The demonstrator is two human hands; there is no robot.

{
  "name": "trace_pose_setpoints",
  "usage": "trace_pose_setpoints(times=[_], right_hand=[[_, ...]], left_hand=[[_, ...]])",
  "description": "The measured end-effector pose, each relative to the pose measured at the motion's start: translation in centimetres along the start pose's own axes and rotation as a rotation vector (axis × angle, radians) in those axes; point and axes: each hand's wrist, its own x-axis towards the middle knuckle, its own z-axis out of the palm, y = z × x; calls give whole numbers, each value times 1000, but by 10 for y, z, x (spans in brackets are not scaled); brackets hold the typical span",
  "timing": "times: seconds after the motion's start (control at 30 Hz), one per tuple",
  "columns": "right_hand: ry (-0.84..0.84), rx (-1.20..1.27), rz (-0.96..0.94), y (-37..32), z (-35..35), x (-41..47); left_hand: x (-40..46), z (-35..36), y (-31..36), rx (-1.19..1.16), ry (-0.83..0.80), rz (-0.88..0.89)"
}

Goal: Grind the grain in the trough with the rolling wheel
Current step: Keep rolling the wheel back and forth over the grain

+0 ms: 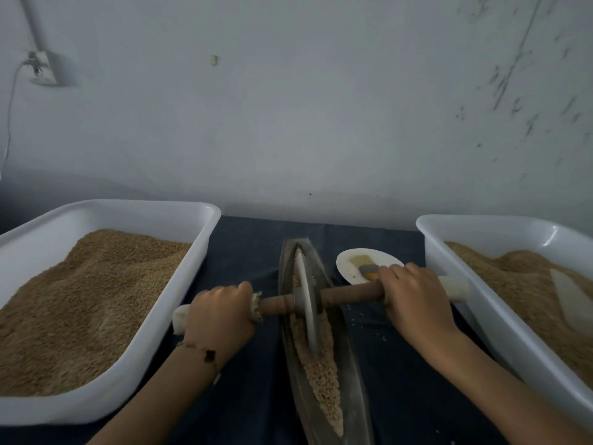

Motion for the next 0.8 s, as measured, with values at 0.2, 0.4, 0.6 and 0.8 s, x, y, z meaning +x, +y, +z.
trace_pose_setpoints(times=[0.2,0.4,0.6,0.8], right_hand=[[-221,42,-58,0,-11,-17],[-290,67,-44,-13,0,-8],[-318,67,-75,-14,-3,0],[-289,103,-84,-13,-5,0]], left_hand=[[-14,-14,14,74,17,54],[-10,-16,16,102,2,76],[-10,-14,12,68,-23,91],[-5,-15,11,42,-92,135]])
